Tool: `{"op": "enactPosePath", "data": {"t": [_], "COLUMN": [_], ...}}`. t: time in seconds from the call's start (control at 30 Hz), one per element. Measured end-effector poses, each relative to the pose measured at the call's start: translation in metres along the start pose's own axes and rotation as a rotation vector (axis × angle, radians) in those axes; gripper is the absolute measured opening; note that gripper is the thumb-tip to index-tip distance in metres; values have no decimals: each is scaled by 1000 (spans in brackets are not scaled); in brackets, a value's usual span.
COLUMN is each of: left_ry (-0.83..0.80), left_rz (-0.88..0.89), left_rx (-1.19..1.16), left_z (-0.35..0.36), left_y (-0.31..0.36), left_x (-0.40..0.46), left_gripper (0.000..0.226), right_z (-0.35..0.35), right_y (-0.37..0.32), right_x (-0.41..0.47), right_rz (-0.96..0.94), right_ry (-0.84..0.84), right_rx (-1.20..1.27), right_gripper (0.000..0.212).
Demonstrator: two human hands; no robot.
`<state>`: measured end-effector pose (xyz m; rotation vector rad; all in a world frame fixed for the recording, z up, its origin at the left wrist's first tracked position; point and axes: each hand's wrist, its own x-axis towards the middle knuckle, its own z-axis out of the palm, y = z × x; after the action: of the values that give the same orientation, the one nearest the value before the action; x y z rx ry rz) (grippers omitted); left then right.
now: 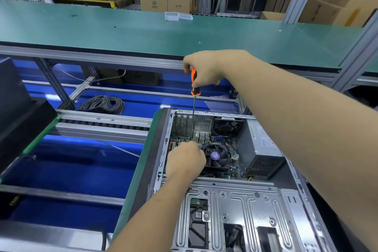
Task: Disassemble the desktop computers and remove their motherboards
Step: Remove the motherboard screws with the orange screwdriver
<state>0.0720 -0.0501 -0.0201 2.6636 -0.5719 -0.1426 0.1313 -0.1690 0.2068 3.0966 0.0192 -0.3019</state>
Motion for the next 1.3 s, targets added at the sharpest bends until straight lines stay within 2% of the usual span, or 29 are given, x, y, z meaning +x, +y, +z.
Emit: {"op": "enactPosePath", "data": {"t": [0.1,0.2,0.27,0.37,0.4,0.5,0.57,0.67,0.77,0.87,0.93,1.0,1.13,1.2,1.3], "left_ry": [-1,10,20,23,25,34,16,-82,-218,-272,-336,-382,-399,-378,-345], "left_rz": [5,9,10,13,15,17,10,-84,-279,-487,-695,-888,-977,-987,-1031], "left_rx": [1,-1,1,4,4,4,5,-28,-239,-604,-851,-1054,-1349,-1444,-1449], "left_z": [0,1,1,2,2,2,3,2,0,-4,-4,-4,-1,3,14], "left_y": [0,0,0,-1,-1,-1,-1,-1,-6,-11,-10,-7,-4,-6,-15], "left_x": [0,0,0,1,1,1,3,6,17,36,43,44,41,43,46], "left_gripper": [30,30,29,29,29,29,28,22,16,20,29,29,21,26,41], "right_z": [0,1,0,4,4,5,5,9,12,12,11,10,6,3,-4], "right_y": [0,0,-1,-1,0,-1,0,0,1,5,11,16,27,34,44], "right_x": [0,1,-2,-1,1,2,0,1,-1,-2,-3,-6,-12,-17,-31], "right_rz": [66,-21,-35,46,45,-44,-37,-3,-37,-38,-23,-11,-1,3,9], "right_ry": [54,26,10,78,90,52,38,115,133,145,156,164,187,208,253], "right_rx": [-84,18,25,-47,-53,40,52,26,66,70,76,109,192,231,291], "right_gripper": [40,13,24,36,37,11,20,30,17,15,16,17,18,19,19]}}
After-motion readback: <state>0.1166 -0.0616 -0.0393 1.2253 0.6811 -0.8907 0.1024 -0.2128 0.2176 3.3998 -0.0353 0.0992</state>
